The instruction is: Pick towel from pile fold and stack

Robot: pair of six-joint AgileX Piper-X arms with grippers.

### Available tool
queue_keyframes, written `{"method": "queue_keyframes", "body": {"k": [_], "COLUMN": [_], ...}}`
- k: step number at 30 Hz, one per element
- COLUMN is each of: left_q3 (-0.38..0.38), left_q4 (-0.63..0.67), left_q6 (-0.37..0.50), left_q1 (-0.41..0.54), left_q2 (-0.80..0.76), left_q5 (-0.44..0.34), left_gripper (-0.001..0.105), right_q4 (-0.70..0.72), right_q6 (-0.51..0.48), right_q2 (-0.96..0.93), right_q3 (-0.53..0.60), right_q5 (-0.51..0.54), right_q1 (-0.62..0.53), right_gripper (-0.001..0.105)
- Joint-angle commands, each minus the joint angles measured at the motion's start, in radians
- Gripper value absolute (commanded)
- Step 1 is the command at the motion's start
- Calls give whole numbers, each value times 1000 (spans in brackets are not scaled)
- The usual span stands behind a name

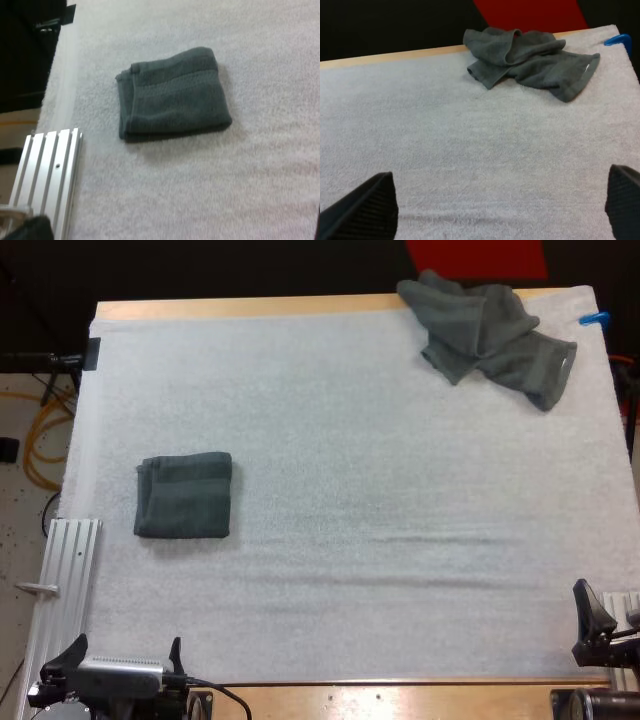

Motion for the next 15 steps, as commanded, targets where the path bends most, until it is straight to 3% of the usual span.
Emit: {"method": "queue_keyframes", "body": {"k": [1, 7, 15], "left_q3": [-5, 24, 175], "left_q4": [-11, -204, -359], "left_q6": [-12, -8, -8], "left_q1": [2, 2, 2], "left_q2": [-142, -139, -139], "left_q5": [0, 0, 2], "left_gripper": [105, 105, 105], "right_q4": [-16, -32, -45], "right_q6": [-1, -64, -75], "right_q2": [-41, -41, -41], "right_q3": [-2, 2, 59], "right_q5": [-6, -5, -5], "right_q1": [0, 0, 0], "right_gripper": [82, 82, 82]}}
